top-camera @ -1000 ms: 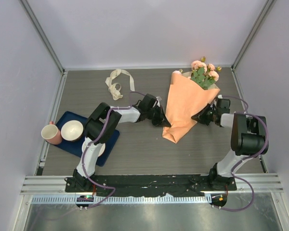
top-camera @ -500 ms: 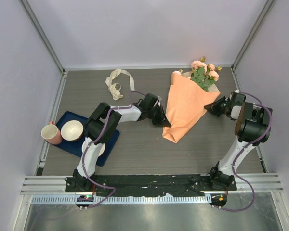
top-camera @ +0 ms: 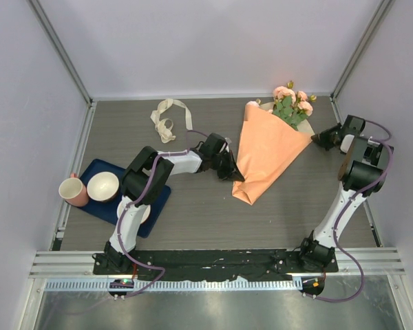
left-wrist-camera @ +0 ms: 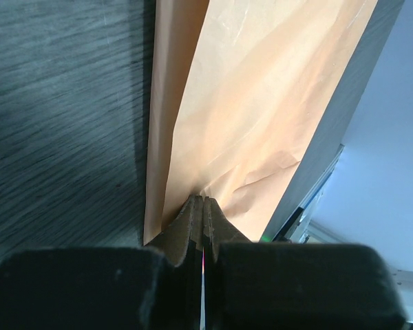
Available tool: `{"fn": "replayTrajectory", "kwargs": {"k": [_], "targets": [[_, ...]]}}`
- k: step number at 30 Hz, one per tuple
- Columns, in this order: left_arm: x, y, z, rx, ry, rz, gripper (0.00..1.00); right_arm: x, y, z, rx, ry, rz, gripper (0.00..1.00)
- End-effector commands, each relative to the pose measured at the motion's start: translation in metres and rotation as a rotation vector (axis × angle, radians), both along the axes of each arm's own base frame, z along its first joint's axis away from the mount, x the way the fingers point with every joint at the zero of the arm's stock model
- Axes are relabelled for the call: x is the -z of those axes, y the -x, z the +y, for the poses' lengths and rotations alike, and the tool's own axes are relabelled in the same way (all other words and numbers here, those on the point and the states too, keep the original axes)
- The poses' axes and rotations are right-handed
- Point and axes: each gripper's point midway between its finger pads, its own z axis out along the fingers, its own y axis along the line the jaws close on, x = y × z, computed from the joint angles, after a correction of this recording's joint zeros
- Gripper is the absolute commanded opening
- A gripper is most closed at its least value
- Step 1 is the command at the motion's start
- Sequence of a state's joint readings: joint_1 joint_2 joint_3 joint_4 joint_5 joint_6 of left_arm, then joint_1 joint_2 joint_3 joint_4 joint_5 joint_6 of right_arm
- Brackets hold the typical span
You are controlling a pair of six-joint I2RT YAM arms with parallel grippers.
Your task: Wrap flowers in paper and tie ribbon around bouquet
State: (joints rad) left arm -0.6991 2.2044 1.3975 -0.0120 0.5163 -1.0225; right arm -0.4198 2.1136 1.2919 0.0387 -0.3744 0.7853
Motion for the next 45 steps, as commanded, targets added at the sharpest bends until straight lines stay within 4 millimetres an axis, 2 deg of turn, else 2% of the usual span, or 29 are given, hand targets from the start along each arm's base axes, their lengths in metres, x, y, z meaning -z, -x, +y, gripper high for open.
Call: {"fn": "replayTrajectory", "kwargs": {"k": [1,2,4,5,6,7,8,9,10,11,12,13,14,15,16,17,18,19,20,22,23,25,26,28,29,33,34,39,45], "targets": [[0.066,0.020,0.034,-0.031,-0.217,0.114,0.00,0.038,0.017,-0.050,0.133,0.106,0.186,0.06],[0.067,0.020,0.034,-0.029,-0.216,0.119,0.00,0.022,0.011,-0.047,0.113,0.130,0.186,0.07],[0.068,0.020,0.033,-0.024,-0.213,0.119,0.00,-0.002,0.014,-0.045,0.090,0.222,0.207,0.08],[0.069,0.020,0.034,-0.025,-0.216,0.123,0.00,-0.038,0.015,-0.028,0.057,0.263,0.190,0.10],[0.070,0.019,0.034,-0.026,-0.213,0.122,0.00,-0.052,0.021,-0.023,0.060,0.305,0.201,0.11],[0.070,0.019,0.035,-0.022,-0.212,0.118,0.00,-0.066,0.023,-0.009,0.023,0.333,0.186,0.16],[0.070,0.019,0.035,-0.020,-0.213,0.113,0.00,-0.076,0.034,0.005,-0.006,0.350,0.196,0.29],[0.072,0.020,0.035,-0.018,-0.216,0.113,0.00,-0.103,0.037,0.031,-0.043,0.405,0.164,0.38],[0.072,0.020,0.035,-0.015,-0.217,0.112,0.00,-0.113,0.044,0.044,-0.074,0.432,0.154,0.45],[0.073,0.020,0.036,-0.011,-0.220,0.111,0.00,-0.106,0.060,0.061,-0.135,0.445,0.176,0.48],[0.075,0.021,0.037,-0.010,-0.224,0.111,0.00,-0.126,0.068,0.100,-0.212,0.466,0.112,0.49],[0.077,0.021,0.037,-0.008,-0.225,0.111,0.00,-0.126,0.079,0.122,-0.274,0.459,0.094,0.50],[0.078,0.022,0.038,-0.007,-0.226,0.116,0.00,-0.105,0.102,0.141,-0.318,0.435,0.140,0.54],[0.078,0.022,0.037,-0.004,-0.224,0.122,0.00,-0.104,0.117,0.175,-0.408,0.401,0.110,0.55],[0.078,0.023,0.035,0.000,-0.218,0.121,0.00,-0.118,0.124,0.195,-0.456,0.360,0.014,0.55],[0.077,0.022,0.035,-0.001,-0.212,0.121,0.00,-0.089,0.156,0.219,-0.540,0.245,0.041,0.54],[0.077,0.021,0.035,-0.004,-0.209,0.120,0.00,-0.086,0.169,0.235,-0.596,0.186,0.001,0.52],[0.077,0.022,0.035,-0.003,-0.208,0.118,0.00,-0.097,0.172,0.257,-0.661,0.152,-0.114,0.46],[0.077,0.022,0.035,-0.002,-0.210,0.120,0.00,-0.075,0.197,0.270,-0.730,0.085,-0.084,0.41],[0.077,0.021,0.035,0.004,-0.209,0.116,0.00,-0.065,0.212,0.283,-0.808,0.084,-0.082,0.30],[0.078,0.022,0.036,0.004,-0.211,0.118,0.00,-0.057,0.220,0.289,-0.845,0.102,-0.073,0.16],[0.080,0.024,0.036,0.007,-0.213,0.122,0.00,-0.053,0.220,0.287,-0.854,0.130,-0.093,0.03],[0.081,0.024,0.036,0.008,-0.214,0.126,0.00,-0.047,0.225,0.288,-0.858,0.118,-0.077,0.02],[0.081,0.025,0.036,0.007,-0.213,0.129,0.00,-0.048,0.227,0.298,-0.863,0.049,-0.094,0.02],[0.081,0.025,0.036,0.005,-0.213,0.128,0.00,-0.041,0.228,0.300,-0.861,0.025,-0.089,0.02],[0.083,0.024,0.036,0.005,-0.212,0.132,0.00,-0.028,0.231,0.298,-0.827,0.006,-0.030,0.01],[0.081,0.024,0.036,0.004,-0.211,0.129,0.00,-0.030,0.232,0.299,-0.834,-0.003,-0.037,0.01],[0.083,0.026,0.036,0.007,-0.210,0.131,0.00,-0.067,0.212,0.307,-0.834,-0.014,-0.124,0.01],[0.080,0.024,0.036,0.014,-0.211,0.120,0.00,-0.073,0.220,0.297,-0.827,0.039,-0.068,0.03]]}}
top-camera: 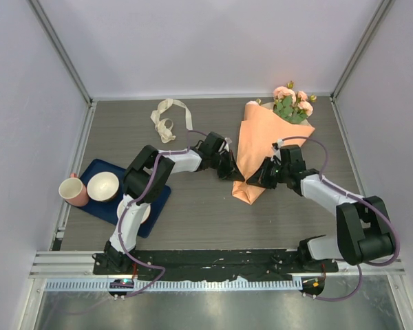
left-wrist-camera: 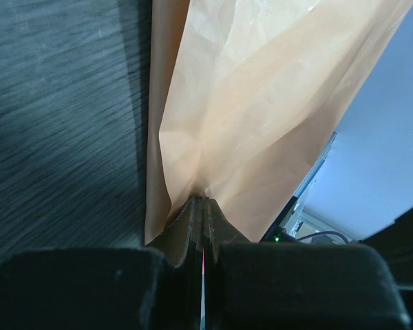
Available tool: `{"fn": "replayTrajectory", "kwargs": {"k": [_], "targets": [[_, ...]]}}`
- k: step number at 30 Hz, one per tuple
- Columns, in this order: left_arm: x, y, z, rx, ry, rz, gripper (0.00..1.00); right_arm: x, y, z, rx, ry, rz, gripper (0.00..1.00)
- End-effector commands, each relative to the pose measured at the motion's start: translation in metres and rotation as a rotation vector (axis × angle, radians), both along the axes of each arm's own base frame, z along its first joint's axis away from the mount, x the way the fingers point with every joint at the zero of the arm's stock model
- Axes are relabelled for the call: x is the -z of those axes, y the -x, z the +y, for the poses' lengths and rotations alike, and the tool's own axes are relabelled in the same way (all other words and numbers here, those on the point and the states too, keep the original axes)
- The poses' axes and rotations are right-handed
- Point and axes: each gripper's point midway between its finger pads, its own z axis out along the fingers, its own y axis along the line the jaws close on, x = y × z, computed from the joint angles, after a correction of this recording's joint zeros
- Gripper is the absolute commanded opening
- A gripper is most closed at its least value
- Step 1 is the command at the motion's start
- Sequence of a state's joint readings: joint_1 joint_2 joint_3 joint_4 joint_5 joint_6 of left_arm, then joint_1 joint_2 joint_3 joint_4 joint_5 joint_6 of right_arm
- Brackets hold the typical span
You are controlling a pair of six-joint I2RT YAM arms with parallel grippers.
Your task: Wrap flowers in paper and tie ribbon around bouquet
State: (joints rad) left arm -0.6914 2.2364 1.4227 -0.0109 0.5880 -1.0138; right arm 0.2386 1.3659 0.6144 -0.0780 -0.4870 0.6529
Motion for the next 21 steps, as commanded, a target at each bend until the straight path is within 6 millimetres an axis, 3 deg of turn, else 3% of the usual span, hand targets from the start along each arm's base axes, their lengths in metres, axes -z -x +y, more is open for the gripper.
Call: {"fn": "replayTrajectory", "kwargs": {"k": [1,4,8,14,18,21], "targets": [[0.078,0.020,0.040,-0.027,-0.247,0.084,0.00,-0.028,-0.003,-0.002,-0.006,0.017,-0.059,0.04],[0.077,0.022,0.039,-0.020,-0.243,0.087,0.00,-0.027,-0.009,0.000,-0.001,0.007,-0.081,0.08],[0.078,0.021,0.039,-0.020,-0.245,0.086,0.00,0.000,-0.011,0.007,-0.029,-0.012,-0.003,0.08],[0.079,0.021,0.039,-0.009,-0.243,0.083,0.00,0.045,0.028,-0.018,-0.004,0.124,0.152,0.08],[0.081,0.024,0.039,0.003,-0.247,0.085,0.00,0.047,0.046,-0.031,0.020,0.179,0.179,0.08],[0.082,0.025,0.040,0.011,-0.250,0.091,0.00,0.035,0.042,-0.030,0.007,0.182,0.149,0.09]]}}
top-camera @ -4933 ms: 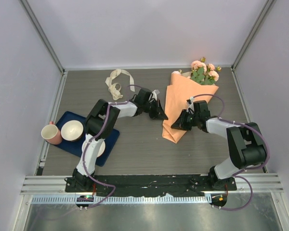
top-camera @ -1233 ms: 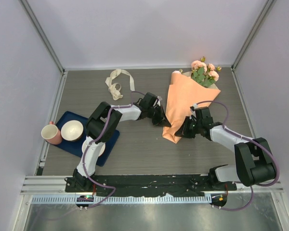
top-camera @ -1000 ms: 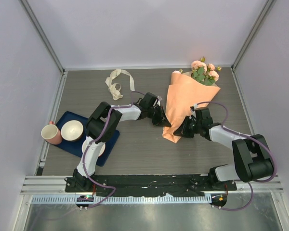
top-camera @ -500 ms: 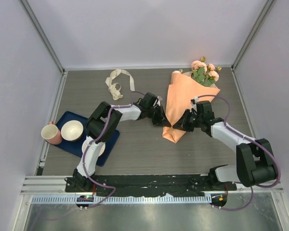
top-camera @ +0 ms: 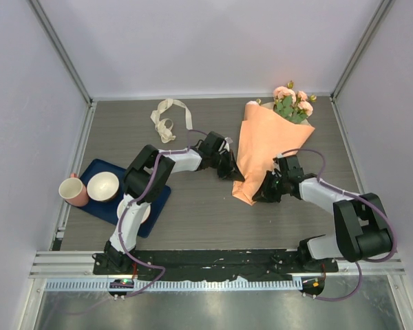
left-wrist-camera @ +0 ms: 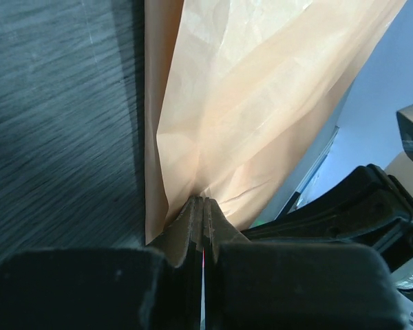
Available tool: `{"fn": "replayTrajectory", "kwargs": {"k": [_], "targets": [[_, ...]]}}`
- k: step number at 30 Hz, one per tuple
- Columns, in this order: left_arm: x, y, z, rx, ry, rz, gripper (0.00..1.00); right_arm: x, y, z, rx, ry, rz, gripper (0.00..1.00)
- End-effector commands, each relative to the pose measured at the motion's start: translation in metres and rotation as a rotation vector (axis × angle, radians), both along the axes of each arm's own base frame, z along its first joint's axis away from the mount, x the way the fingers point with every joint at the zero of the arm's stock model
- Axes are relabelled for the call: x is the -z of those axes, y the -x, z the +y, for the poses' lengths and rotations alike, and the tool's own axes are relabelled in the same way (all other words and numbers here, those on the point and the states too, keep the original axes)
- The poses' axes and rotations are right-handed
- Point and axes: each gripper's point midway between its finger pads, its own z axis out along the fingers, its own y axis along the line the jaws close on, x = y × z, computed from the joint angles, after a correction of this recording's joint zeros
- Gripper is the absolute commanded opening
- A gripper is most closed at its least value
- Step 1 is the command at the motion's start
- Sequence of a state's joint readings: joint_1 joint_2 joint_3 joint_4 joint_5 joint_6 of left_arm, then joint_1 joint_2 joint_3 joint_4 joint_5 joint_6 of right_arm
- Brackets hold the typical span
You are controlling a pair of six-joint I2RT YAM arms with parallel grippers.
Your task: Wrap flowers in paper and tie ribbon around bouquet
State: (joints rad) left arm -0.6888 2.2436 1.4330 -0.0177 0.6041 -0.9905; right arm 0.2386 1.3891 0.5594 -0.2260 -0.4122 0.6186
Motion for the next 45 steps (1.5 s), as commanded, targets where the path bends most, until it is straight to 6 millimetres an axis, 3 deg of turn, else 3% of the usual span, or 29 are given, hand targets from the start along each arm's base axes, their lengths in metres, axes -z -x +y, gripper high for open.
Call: {"fn": "replayTrajectory", "kwargs": {"k": [1,4,7,9,12,13,18,21,24,25,28,32,35,38,40,43,45], "targets": [[0.081,0.024,0.039,-0.008,-0.254,0.094,0.00,-0.028,-0.011,-0.005,-0.023,0.044,-0.083,0.09],[0.080,0.024,0.040,-0.007,-0.258,0.094,0.00,-0.058,-0.030,-0.003,-0.021,0.040,-0.166,0.11],[0.081,0.024,0.040,-0.008,-0.260,0.094,0.00,-0.063,-0.046,-0.007,-0.003,0.061,-0.195,0.13],[0.082,0.024,0.040,-0.010,-0.262,0.098,0.00,-0.050,-0.052,-0.007,-0.004,0.040,-0.170,0.13],[0.084,0.025,0.041,-0.012,-0.267,0.102,0.00,-0.019,-0.041,-0.015,0.011,0.036,-0.087,0.13],[0.084,0.024,0.041,-0.012,-0.266,0.101,0.00,-0.006,-0.028,-0.022,0.025,0.042,-0.048,0.13],[0.087,0.025,0.041,-0.010,-0.266,0.105,0.00,0.013,-0.009,-0.047,0.105,0.053,-0.002,0.13],[0.086,0.025,0.040,-0.005,-0.263,0.107,0.00,0.007,-0.004,-0.049,0.105,0.043,0.027,0.13],[0.083,0.024,0.039,-0.004,-0.259,0.101,0.00,-0.024,-0.017,-0.053,0.115,0.064,-0.072,0.13],[0.083,0.024,0.039,-0.005,-0.259,0.102,0.00,-0.042,-0.025,-0.049,0.109,0.043,-0.133,0.13],[0.080,0.023,0.038,-0.006,-0.248,0.102,0.00,-0.060,-0.032,-0.025,0.081,-0.075,-0.180,0.17],[0.080,0.023,0.038,-0.007,-0.250,0.102,0.00,-0.045,-0.030,0.006,0.005,-0.146,-0.107,0.17],[0.081,0.024,0.039,-0.010,-0.251,0.107,0.00,-0.035,-0.027,0.014,-0.007,-0.155,-0.081,0.16],[0.082,0.024,0.038,-0.010,-0.251,0.108,0.00,-0.009,-0.009,0.002,0.023,-0.083,0.009,0.14],[0.083,0.024,0.038,-0.011,-0.249,0.108,0.00,0.004,0.002,-0.016,0.073,0.019,0.038,0.13],[0.084,0.025,0.038,-0.014,-0.244,0.113,0.00,0.011,0.009,-0.042,0.126,0.162,0.033,0.14],[0.084,0.026,0.039,-0.006,-0.242,0.114,0.00,0.005,0.008,-0.041,0.108,0.162,0.018,0.14]]}}
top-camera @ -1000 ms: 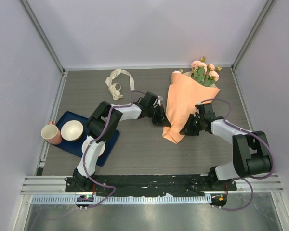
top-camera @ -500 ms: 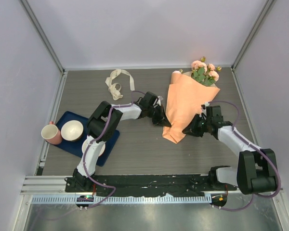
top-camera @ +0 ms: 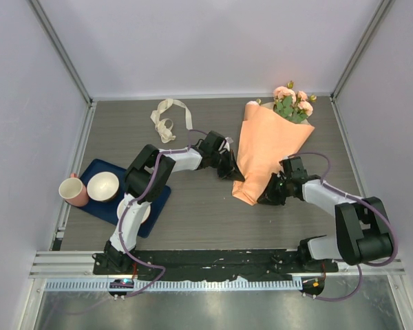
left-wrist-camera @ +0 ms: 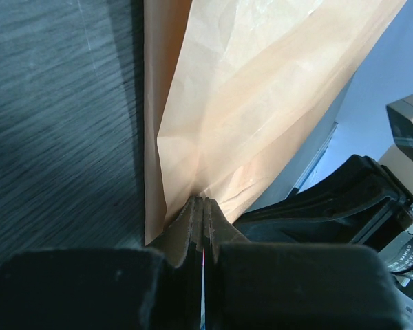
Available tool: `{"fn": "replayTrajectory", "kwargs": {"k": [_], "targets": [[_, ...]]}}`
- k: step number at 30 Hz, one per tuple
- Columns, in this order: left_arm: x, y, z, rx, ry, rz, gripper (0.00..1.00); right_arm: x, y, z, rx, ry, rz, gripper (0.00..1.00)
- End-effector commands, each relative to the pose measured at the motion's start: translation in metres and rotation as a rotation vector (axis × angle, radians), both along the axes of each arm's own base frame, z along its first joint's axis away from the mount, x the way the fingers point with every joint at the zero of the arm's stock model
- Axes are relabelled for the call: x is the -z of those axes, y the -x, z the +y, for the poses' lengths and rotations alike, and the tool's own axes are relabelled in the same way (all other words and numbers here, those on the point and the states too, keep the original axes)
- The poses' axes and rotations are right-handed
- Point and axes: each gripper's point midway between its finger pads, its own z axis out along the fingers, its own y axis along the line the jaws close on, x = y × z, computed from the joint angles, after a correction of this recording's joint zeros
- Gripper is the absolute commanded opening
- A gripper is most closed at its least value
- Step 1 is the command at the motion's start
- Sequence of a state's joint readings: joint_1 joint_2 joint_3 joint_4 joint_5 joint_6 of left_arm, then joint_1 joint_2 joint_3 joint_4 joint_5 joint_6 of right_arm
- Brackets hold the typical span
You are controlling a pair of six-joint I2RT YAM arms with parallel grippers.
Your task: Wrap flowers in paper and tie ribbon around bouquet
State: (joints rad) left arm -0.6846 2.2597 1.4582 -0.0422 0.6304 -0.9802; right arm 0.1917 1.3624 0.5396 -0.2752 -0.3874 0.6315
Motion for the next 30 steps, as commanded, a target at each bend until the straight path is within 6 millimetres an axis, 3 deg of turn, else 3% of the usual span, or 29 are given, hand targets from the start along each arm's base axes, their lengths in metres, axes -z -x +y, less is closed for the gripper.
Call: {"fn": "replayTrajectory", "kwargs": {"k": [1,3,4,7,10,13,18,22,27,30], "targets": [[0.085,0.026,0.040,-0.022,-0.251,0.095,0.00,-0.012,-0.004,-0.016,0.012,0.093,-0.049,0.15],[0.085,0.026,0.042,-0.016,-0.258,0.101,0.00,-0.027,-0.013,-0.011,-0.003,0.067,-0.085,0.16],[0.084,0.026,0.041,-0.015,-0.257,0.102,0.00,-0.043,-0.026,-0.009,-0.004,0.068,-0.139,0.17],[0.082,0.025,0.041,-0.024,-0.253,0.096,0.00,-0.065,-0.053,-0.022,0.005,0.137,-0.226,0.18],[0.081,0.023,0.039,-0.030,-0.247,0.099,0.00,-0.060,-0.067,-0.010,-0.022,0.040,-0.212,0.19],[0.083,0.024,0.040,-0.028,-0.247,0.103,0.00,-0.039,-0.073,-0.014,-0.004,0.024,-0.166,0.15],[0.084,0.027,0.043,-0.023,-0.252,0.101,0.00,-0.018,-0.076,-0.036,0.102,-0.030,-0.129,0.09],[0.085,0.028,0.041,-0.021,-0.242,0.110,0.00,-0.001,-0.082,-0.071,0.233,-0.017,-0.096,0.08],[0.086,0.028,0.040,-0.016,-0.239,0.109,0.00,0.000,-0.108,-0.093,0.322,-0.009,-0.095,0.08],[0.085,0.028,0.040,-0.016,-0.235,0.106,0.00,0.002,-0.121,-0.116,0.406,0.006,-0.084,0.07]]}}
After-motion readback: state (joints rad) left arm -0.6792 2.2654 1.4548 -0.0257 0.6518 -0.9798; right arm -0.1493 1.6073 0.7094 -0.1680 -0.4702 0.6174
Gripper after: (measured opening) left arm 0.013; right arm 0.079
